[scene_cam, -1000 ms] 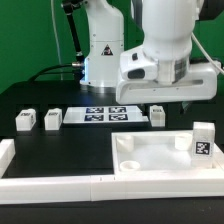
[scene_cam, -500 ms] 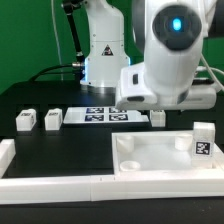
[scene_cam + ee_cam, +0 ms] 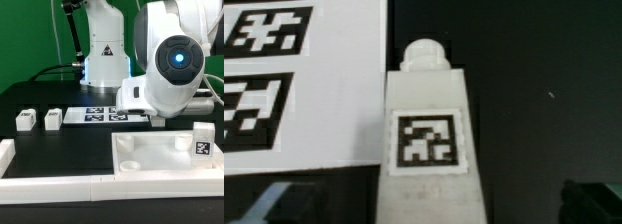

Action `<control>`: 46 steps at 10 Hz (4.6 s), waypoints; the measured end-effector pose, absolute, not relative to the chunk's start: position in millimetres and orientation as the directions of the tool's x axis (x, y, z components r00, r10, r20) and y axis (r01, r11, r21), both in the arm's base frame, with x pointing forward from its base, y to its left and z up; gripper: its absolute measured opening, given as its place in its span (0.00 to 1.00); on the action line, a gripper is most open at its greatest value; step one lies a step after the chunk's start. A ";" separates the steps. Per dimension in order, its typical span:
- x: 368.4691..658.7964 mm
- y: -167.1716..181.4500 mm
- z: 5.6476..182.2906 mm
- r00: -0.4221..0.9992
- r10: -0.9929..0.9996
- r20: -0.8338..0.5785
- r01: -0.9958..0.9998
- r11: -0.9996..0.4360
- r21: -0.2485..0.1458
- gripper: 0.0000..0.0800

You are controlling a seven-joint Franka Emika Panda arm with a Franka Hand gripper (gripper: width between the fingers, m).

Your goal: Assemble square table

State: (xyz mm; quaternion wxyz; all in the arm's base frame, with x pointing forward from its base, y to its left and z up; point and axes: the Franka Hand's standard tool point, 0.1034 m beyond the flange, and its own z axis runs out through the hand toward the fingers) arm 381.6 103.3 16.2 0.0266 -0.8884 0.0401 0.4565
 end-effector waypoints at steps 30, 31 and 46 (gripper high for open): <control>574.7 14.6 160.2 0.986 -0.024 0.163 -0.014 -0.998 -0.063 0.36; 579.1 11.8 160.8 0.972 -0.029 0.235 -0.017 -0.999 -0.051 0.36; 628.2 5.5 89.3 0.904 -0.005 0.428 0.000 -1.000 -0.010 0.36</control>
Offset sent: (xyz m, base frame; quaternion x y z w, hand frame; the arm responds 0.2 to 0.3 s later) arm 0.0000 0.0000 0.0000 0.0000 0.0000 0.0000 1.0000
